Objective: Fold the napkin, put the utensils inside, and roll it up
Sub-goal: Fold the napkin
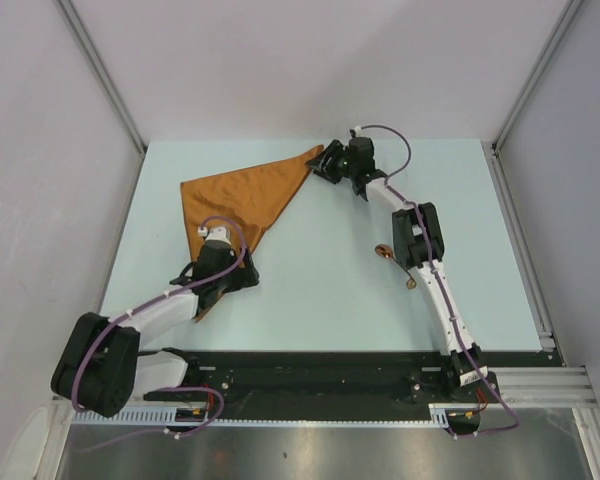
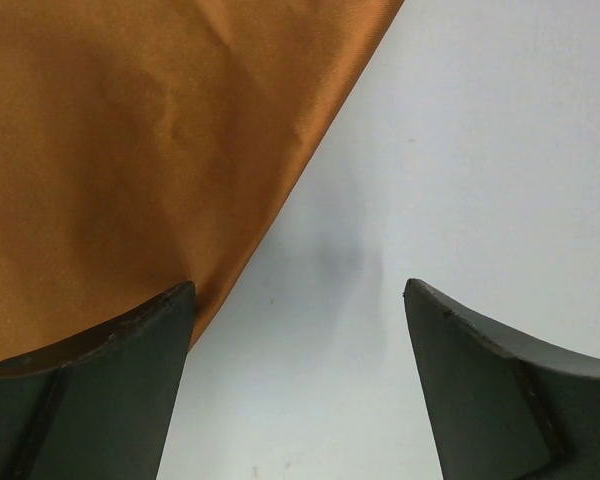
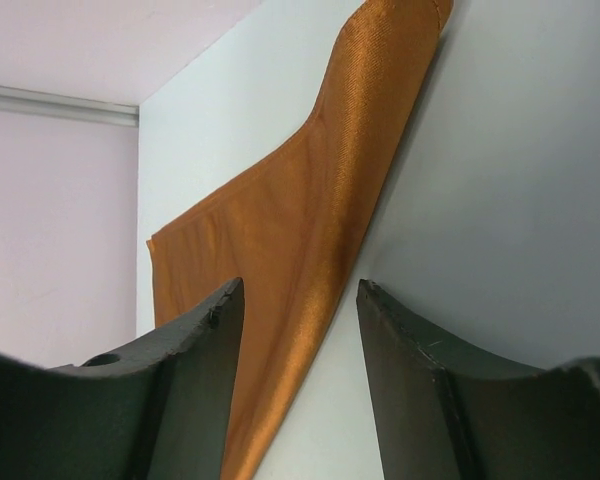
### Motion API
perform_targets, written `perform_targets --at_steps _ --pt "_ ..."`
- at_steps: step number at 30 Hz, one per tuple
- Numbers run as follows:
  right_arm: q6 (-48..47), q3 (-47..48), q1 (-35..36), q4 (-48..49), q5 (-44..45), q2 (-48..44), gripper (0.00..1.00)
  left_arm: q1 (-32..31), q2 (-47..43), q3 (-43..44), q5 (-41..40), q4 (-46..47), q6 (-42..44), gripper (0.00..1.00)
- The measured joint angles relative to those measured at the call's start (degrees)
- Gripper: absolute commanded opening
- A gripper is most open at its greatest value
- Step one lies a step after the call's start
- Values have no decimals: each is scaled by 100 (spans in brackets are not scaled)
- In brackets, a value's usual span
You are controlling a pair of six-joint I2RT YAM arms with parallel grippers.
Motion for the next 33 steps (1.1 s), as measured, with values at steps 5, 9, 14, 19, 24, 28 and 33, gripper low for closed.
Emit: perform_targets --at_steps 5,9,14,19,24,28,33 --pt "170 125 31 122 87 136 48 0 -264 -103 -85 -243 -11 90" --pt "278 199 55 216 149 234 44 13 -372 -122 -101 -400 -28 91" --pt "424 212 83 313 258 293 36 61 -531 -203 -98 -487 -68 91" --pt "605 214 87 326 391 328 27 116 -616 -251 -92 -516 -111 91" --pt "774 214 85 354 522 374 17 140 -616 -254 -70 -516 -116 91" --pt "881 214 63 354 586 378 15 153 -616 -254 -55 -514 -118 91" --pt "981 214 48 358 608 382 19 175 -616 -251 -24 -514 -120 91"
